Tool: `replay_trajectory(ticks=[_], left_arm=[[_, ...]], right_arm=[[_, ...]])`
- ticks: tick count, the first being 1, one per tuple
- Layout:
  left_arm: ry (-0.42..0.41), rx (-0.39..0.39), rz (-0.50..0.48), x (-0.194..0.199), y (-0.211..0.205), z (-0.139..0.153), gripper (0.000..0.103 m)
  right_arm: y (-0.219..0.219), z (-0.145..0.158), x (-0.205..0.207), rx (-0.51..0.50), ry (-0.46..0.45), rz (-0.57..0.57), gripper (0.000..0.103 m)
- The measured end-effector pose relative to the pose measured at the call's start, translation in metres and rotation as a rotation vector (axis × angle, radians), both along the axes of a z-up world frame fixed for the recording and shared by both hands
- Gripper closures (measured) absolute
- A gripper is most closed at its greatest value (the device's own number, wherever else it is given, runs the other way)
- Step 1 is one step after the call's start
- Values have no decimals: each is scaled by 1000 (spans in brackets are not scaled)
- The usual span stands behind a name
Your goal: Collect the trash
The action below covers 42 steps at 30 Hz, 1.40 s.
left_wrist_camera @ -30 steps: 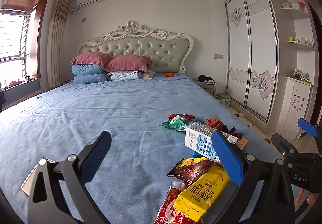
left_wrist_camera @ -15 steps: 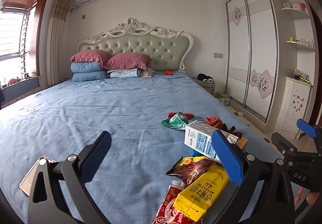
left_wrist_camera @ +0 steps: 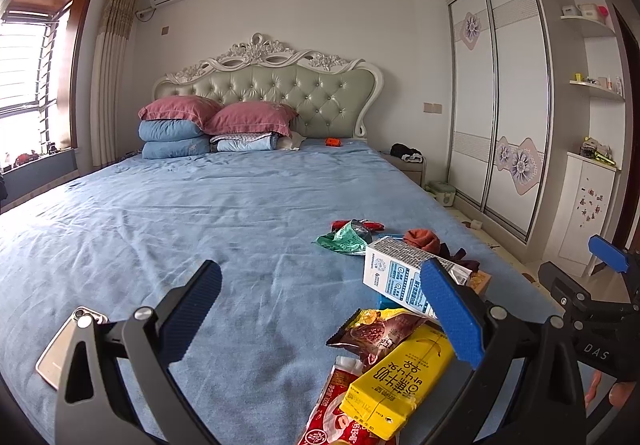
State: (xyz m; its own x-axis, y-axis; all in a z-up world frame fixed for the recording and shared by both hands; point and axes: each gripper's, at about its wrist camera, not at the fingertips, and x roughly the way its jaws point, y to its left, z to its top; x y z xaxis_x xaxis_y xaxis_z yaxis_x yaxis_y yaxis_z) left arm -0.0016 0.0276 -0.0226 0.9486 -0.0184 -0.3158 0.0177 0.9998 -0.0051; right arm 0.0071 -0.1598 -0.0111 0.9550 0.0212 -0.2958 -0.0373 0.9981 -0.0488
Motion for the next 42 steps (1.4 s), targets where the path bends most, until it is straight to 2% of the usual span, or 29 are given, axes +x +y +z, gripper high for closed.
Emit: replay_trajectory(ticks=[23,42], left_arm=[[10,4,-8,2,-3,-1,4],[60,-5,-10,13,2,-8,4]], right_arm=[[-1,-1,3,10,17,21,8],[3,-7,12,8,49,62,8]])
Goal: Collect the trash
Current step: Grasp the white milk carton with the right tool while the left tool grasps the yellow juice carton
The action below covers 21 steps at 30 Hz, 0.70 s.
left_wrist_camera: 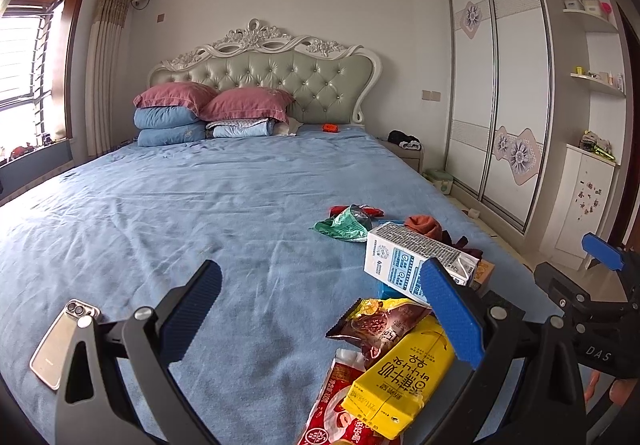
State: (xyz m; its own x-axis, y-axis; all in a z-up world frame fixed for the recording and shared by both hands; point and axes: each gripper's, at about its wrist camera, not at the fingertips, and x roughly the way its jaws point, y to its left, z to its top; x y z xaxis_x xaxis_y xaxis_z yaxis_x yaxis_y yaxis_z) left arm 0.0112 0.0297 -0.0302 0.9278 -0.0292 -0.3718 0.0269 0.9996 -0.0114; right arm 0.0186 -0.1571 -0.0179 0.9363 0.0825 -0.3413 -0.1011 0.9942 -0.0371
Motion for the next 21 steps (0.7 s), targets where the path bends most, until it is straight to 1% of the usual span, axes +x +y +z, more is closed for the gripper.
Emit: replay_trajectory(ticks=[4,8,13,18,21], left_arm=[[14,1,4,3,2,-3,4],[35,-2,0,7,5,-7,4],[85,-50,-18,13,19,-17,4],[121,-58,-29,16,32,-29,4],[135,-62,-73,17,34,-36,4]], right_arm=[[2,0,4,0,14,21,8],[4,-1,10,20,44,67,8],[8,-5,24,45,115,155,8],[22,-6,37,-29,132,213,8],[28,-10,50,-27,172,278,8]])
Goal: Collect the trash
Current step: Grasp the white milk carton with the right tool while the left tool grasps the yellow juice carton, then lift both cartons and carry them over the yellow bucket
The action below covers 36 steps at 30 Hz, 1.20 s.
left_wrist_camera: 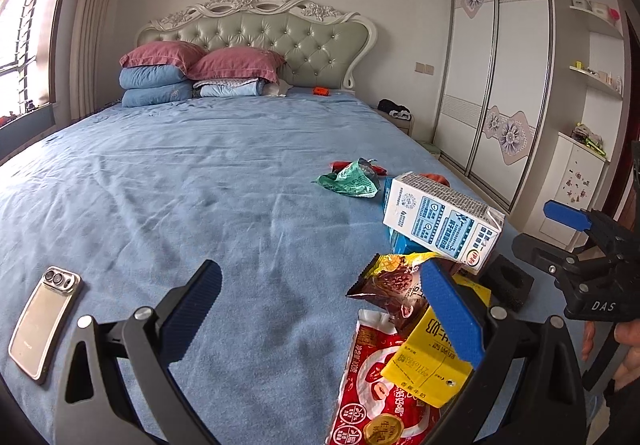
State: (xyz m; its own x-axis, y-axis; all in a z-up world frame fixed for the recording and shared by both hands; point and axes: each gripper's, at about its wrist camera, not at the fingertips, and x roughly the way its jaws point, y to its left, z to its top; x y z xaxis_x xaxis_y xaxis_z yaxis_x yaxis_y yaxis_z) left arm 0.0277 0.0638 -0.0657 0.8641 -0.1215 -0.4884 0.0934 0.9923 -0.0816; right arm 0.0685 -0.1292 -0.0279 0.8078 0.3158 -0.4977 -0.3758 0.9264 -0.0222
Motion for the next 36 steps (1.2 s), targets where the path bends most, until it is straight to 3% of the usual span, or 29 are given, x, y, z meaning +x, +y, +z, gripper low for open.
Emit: replay_trajectory(ticks=[3,6,9,10,12,15,21,27,31,32,36], left_arm=[[7,10,-42,-1,-3,-5,4],[8,22,-80,-2,-8,-7,4],[15,26,-110,-1,-13,-9,4],[18,26,-125,-1,-15,-9,4],[19,31,-151,-2,-19,-9,4],[30,42,-202,-1,-29,-10,4],[70,216,-286,6,-71,-21,4],[107,266,-308,12,-92,-27,5],[147,250,-345,13,-95,-27,49],[154,243,-345,14,-95,-27,67],[153,216,-370,10,-95,-19,91]], right_arm=[[7,-4,13,-16,39,30,17],[13,-11,27,-22,94,58,32],[16,-18,39,10,165,100,50],[16,-20,43,26,189,115,64],[12,-22,46,74,221,142,64],[3,-17,42,107,199,135,64],[-31,3,25,147,122,75,64],[-52,5,15,139,114,61,64],[-59,-2,13,141,124,48,64],[-61,-3,13,143,128,46,64],[-68,-6,9,161,136,42,64]])
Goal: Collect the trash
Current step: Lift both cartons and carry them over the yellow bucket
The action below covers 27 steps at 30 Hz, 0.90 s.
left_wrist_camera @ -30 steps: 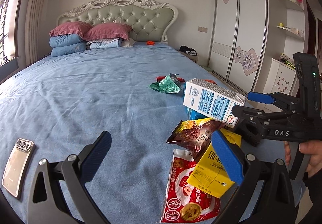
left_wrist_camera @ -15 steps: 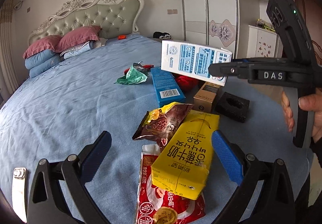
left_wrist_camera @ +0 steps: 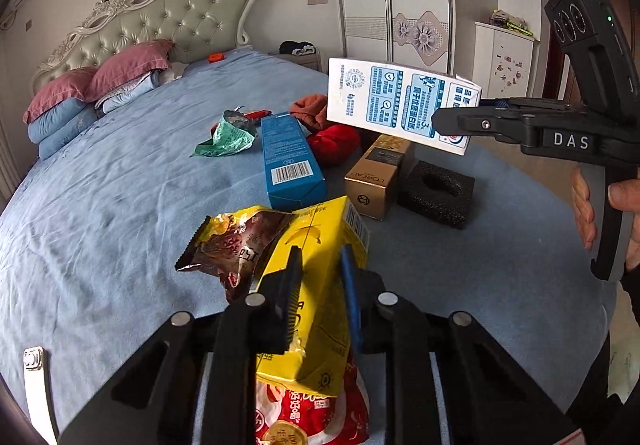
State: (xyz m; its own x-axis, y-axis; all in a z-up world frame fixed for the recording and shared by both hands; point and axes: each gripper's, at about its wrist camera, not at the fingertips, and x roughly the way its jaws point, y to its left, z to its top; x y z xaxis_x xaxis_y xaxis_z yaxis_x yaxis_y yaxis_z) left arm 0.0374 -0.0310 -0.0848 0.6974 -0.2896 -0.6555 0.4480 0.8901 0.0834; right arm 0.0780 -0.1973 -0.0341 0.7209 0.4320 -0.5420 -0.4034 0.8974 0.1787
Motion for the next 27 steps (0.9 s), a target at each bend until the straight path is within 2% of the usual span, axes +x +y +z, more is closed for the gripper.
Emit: replay_trajectory(ticks=[1,3,6,7,8,9,10,11,14,17,21,22,23,25,27], left_arm=[[7,-18,-12,-1,0,4,99],[13,-25,-26,-4,-5,7,99],[-8,23,18,-3,-9,6,97],[-18,25,48,-2,-6,6,87],[-24,25,77,-1,-2,7,62],[-28,17,99,-1,2,8,47],[-37,6,115,-3,6,9,21],[-52,1,120,-6,9,11,15],[-48,26,115,-7,10,10,11],[8,60,126,4,10,-3,11],[92,12,149,22,20,-18,11],[102,4,152,23,22,-21,17],[113,-4,148,25,23,-22,28],[122,-14,148,26,24,-22,31],[119,-20,142,26,22,-20,40]], right_arm=[[-2,0,-1,3,-2,-2,64],[-8,1,-4,11,-8,-5,64],[-17,2,-6,31,-5,-13,64],[-20,2,-7,35,-5,-16,64],[-20,1,-10,35,-4,-17,64],[-22,0,-11,32,-4,-18,64],[-22,-1,-13,28,-4,-20,64],[-23,-1,-14,25,-3,-19,64],[-23,-3,-15,24,1,-16,64],[-22,-3,-14,37,4,-14,64],[-17,-1,-15,34,-2,-2,64],[-15,0,-16,31,-3,3,64],[-13,0,-16,26,-4,7,64],[-12,0,-16,16,-8,10,64],[-11,0,-15,14,-7,11,64]])
